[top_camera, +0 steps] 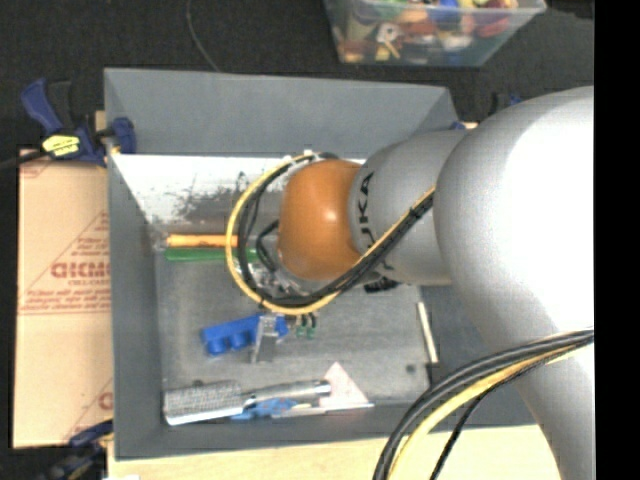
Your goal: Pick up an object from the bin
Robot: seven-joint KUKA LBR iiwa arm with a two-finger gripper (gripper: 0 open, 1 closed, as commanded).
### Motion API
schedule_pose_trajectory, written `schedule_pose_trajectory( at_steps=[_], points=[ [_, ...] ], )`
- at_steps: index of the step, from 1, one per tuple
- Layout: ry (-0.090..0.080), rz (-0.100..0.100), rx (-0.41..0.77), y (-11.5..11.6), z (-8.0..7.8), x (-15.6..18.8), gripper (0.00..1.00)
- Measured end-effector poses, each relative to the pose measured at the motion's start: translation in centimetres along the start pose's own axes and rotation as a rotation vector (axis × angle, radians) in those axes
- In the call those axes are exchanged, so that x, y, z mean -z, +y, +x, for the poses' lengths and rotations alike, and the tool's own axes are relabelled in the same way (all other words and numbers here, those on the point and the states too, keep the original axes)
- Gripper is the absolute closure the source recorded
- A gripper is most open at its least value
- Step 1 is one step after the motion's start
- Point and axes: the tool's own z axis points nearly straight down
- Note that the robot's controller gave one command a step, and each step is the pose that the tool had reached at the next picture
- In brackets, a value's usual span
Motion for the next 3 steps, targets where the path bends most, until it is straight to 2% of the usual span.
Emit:
schedule_pose_trajectory(
  at_steps=[1, 2, 3],
  points=[
    [0.015, -0.002, -0.118, 3.5, 3.5, 0.0, 1.00],
    [0.015, -0.002, -0.120, 3.5, 3.5, -0.1, 1.00],
    [0.024, 0.001, -0.120, 3.4, 3.7, 2.4, 1.00]
  ],
)
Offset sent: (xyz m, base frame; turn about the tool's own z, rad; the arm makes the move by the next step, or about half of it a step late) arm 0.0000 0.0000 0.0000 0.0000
